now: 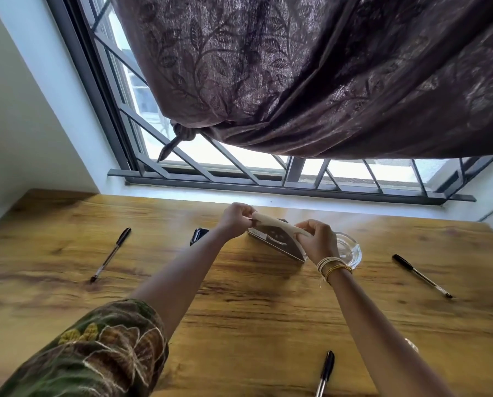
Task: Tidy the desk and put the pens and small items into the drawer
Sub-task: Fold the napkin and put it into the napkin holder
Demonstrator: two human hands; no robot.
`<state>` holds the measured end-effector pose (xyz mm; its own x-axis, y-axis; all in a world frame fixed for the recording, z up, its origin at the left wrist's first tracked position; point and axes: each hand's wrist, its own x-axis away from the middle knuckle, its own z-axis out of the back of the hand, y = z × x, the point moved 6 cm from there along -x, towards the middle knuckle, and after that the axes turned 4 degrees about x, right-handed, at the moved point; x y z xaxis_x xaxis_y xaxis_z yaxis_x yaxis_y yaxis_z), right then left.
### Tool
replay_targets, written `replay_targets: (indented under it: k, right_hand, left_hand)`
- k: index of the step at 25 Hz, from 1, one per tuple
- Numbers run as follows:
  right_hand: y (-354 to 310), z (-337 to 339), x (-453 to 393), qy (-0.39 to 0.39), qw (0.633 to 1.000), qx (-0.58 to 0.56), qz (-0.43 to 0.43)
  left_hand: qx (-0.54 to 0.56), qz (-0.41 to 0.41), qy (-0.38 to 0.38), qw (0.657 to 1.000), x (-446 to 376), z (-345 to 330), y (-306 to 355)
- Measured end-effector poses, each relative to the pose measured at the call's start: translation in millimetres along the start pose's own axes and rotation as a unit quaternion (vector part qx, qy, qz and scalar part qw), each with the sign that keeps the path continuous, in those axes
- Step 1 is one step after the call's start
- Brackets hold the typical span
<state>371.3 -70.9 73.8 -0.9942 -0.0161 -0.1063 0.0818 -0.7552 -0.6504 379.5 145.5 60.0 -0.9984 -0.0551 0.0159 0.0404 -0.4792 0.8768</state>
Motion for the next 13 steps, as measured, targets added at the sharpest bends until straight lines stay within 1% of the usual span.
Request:
replay_targets:
  k: [2,5,8,10,13]
  right_hand:
    - [6,1,2,0.009,1.0,-0.008,-0.007]
    - [14,0,4,-0.001,1.0,-0.014,-0.019]
    - [25,-3,5,-0.021,0.996,-0.064,-0.057]
    - [31,-8,10,-0.046,0.993,-0.081,-0.077]
    - [36,-17,17,-0.08,0.995,-0.026,-0.062]
  left_hand:
    - [-0.001,-0.005,-0.019,1.0,1,-1,1]
    - [-0.001,-0.016,-0.034,0.999,2,-3,1]
    - [-0.009,0.004,-0.033,0.999,0,-5,-4]
    - [-0.02,0.019,-0.056,0.998,-1,-10,-6]
    - [-0.04,0.026,-0.109,0.993,-3,-21,-4]
